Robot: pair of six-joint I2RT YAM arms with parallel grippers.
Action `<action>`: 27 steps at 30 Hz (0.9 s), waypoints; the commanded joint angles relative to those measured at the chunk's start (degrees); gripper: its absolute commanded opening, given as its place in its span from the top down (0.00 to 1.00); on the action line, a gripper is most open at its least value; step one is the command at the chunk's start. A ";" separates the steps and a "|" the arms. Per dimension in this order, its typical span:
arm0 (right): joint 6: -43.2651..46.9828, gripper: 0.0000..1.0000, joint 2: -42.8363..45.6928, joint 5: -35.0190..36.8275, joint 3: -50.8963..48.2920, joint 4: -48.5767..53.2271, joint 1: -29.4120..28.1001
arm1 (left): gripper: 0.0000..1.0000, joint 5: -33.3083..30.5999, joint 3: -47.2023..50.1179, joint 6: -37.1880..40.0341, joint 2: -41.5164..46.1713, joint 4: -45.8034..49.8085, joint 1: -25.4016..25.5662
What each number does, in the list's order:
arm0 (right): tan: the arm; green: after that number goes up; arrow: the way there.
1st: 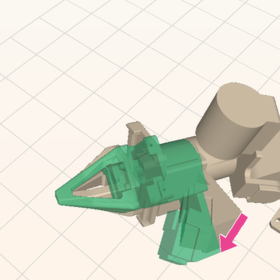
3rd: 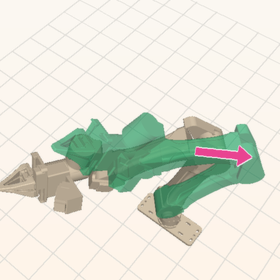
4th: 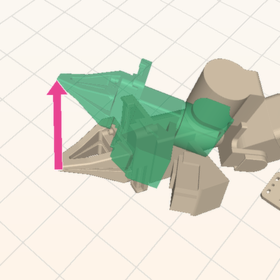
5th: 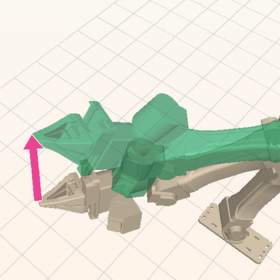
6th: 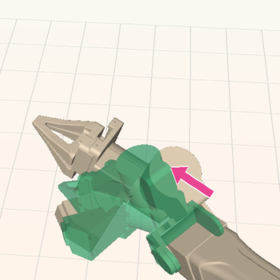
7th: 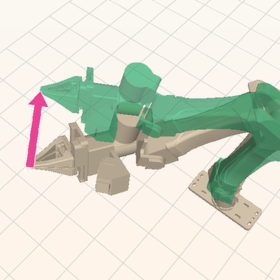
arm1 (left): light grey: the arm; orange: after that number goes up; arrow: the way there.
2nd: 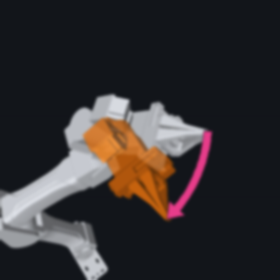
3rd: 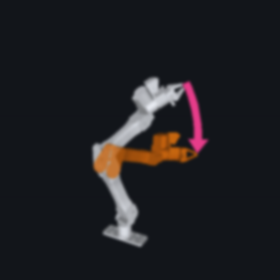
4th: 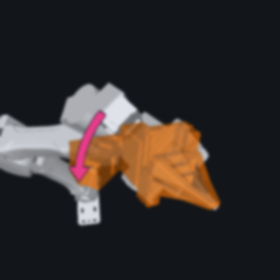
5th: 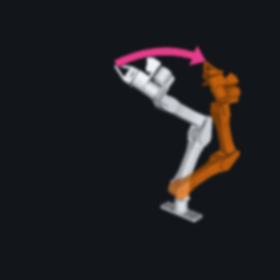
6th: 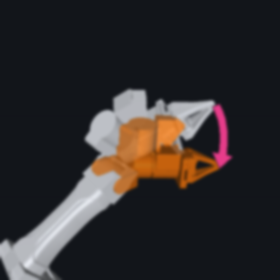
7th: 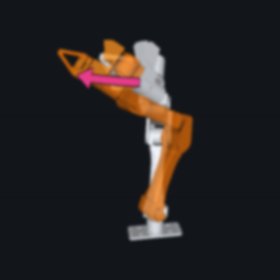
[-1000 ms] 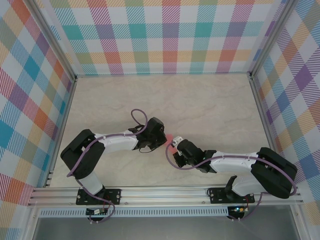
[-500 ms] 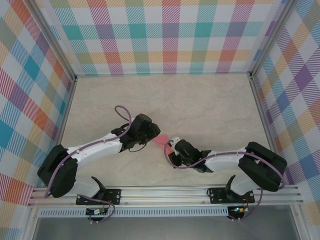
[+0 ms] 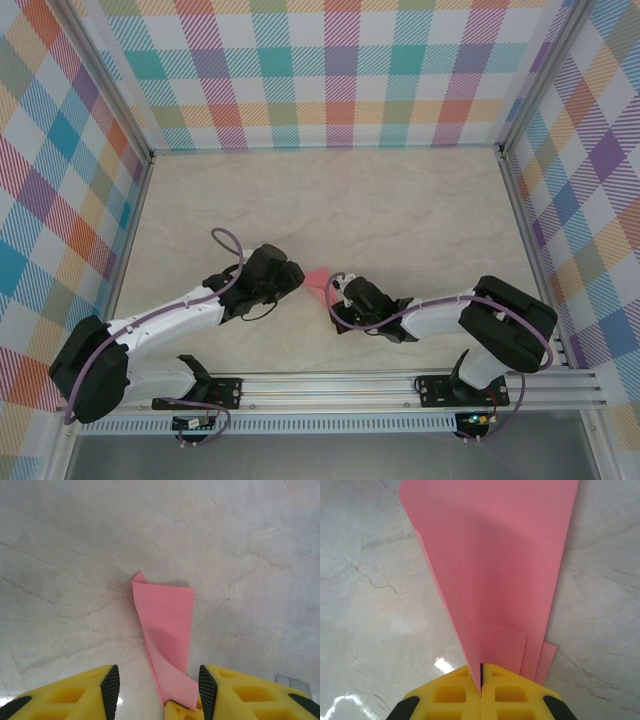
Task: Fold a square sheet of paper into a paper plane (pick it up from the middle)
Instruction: Fold the wing for the fifth time at the center of the table.
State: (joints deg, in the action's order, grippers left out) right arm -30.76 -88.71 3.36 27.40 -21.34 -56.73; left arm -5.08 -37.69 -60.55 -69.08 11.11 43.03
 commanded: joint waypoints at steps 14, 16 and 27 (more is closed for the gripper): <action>-13.89 0.98 -0.90 -14.21 0.21 2.26 5.84 | 0.63 12.24 3.93 1.42 -6.33 -18.35 0.03; -13.62 0.97 -0.98 -13.47 0.02 2.59 5.76 | 0.60 13.21 3.70 0.91 -8.10 -19.66 0.04; -8.64 0.86 1.89 -11.91 0.06 5.43 5.76 | 0.32 8.59 -0.95 -0.20 -14.44 -14.16 0.30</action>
State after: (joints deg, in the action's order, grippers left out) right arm -42.02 -88.42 -9.06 27.57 -19.20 -51.00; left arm 6.87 -35.55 -60.84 -83.64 -6.63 43.09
